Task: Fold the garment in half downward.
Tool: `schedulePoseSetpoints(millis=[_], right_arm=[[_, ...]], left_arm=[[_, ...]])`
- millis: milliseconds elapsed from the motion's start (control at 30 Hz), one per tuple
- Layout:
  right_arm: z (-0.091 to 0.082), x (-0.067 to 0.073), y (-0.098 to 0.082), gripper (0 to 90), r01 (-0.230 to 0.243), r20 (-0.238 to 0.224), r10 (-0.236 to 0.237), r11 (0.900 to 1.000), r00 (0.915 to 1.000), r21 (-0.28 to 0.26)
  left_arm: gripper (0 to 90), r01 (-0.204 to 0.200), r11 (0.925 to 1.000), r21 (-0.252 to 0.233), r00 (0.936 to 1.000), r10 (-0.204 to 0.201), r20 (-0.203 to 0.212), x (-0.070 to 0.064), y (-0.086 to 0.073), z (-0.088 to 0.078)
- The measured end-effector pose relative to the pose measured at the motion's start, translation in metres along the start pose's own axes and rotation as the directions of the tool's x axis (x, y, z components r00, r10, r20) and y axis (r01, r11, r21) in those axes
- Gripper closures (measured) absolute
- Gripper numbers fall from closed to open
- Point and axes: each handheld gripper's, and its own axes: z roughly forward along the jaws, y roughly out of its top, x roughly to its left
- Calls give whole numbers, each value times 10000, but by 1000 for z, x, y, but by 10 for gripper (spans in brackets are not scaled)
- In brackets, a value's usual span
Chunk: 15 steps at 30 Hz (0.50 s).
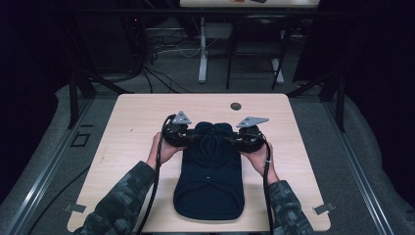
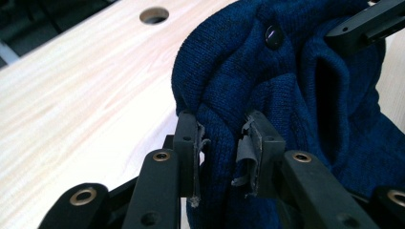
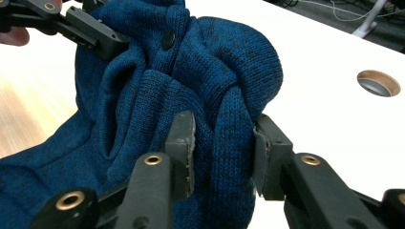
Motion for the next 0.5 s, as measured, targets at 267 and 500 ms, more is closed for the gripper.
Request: schedulePoseSetpoints(millis=[267,500], right_arm=[[-6,-4,0,556,-280,-153,281,9996,9995,30],[-9,-1,0,633,-147,-97,147,9999,9998,-5]], left_arm=[[704,-642,9975,-292,9978,636,-183,-7,5,-6],[704,-928,9951,-341,9954,919,-262,-9,6,-9]])
